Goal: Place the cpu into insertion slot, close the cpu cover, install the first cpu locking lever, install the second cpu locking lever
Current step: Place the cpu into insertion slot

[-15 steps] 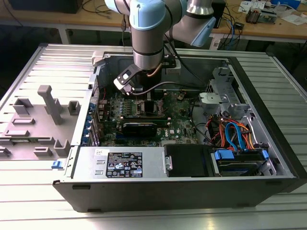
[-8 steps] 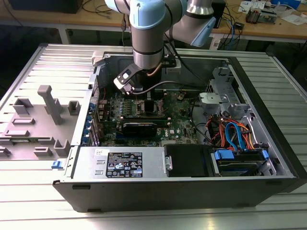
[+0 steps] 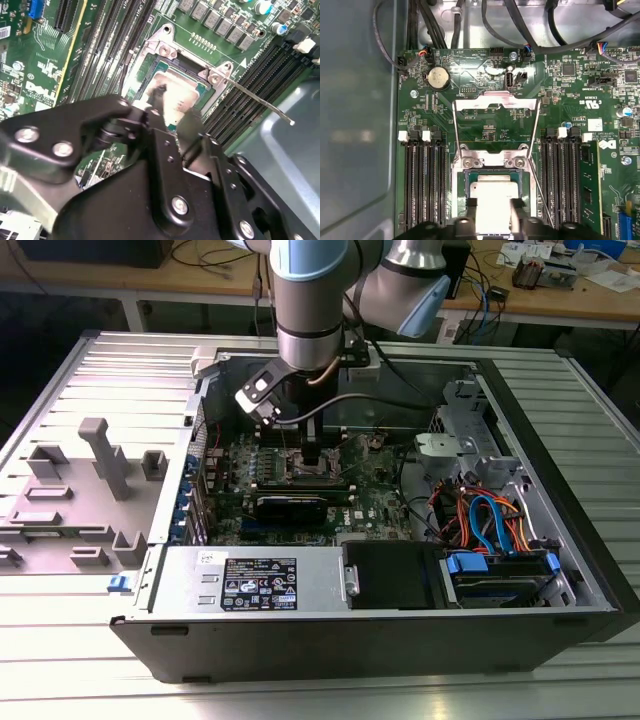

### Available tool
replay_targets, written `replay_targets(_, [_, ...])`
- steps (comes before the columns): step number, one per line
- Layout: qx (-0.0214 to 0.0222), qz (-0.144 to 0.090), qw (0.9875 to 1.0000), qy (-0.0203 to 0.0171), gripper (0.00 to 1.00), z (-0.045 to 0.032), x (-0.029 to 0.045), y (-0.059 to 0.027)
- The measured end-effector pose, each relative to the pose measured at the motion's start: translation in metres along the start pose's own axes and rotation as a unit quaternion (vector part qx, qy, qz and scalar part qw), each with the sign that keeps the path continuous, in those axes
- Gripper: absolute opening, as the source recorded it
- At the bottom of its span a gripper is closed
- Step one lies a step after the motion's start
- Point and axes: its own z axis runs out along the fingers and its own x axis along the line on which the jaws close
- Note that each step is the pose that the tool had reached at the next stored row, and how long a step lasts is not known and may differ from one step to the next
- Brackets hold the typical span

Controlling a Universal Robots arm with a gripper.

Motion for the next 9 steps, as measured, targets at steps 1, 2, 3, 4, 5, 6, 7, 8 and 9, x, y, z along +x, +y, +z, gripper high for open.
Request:
replay_targets(1, [0.0, 0.0, 1.0, 0.0001, 0.36, -0.0004, 0.0, 0.0])
replay_targets(2, [0.0001, 0.0, 1.0, 0.0, 0.3, -0.0007, 0.0, 0.0])
replay_targets(3, [0.0001, 0.0, 1.0, 0.0, 0.18, -0.0007, 0.0, 0.0])
replay_targets(4, [0.0001, 0.0, 1.0, 0.0, 0.18, -0.0007, 0.0, 0.0])
replay_targets(5, [0.0001, 0.0, 1.0, 0.0, 0.11, -0.0007, 0.0, 0.0])
replay_targets(6, [0.0001, 0.0, 1.0, 0.0, 0.11, -0.0007, 0.0, 0.0])
replay_targets(7, [0.0001, 0.0, 1.0, 0.0, 0.11, -0.0007, 0.0, 0.0001])
replay_targets(8, [0.0001, 0.0, 1.0, 0.0, 0.11, -0.0007, 0.0, 0.0001])
replay_targets(9, [0.0001, 0.0, 1.0, 0.0, 0.11, -0.0007, 0.0, 0.0001])
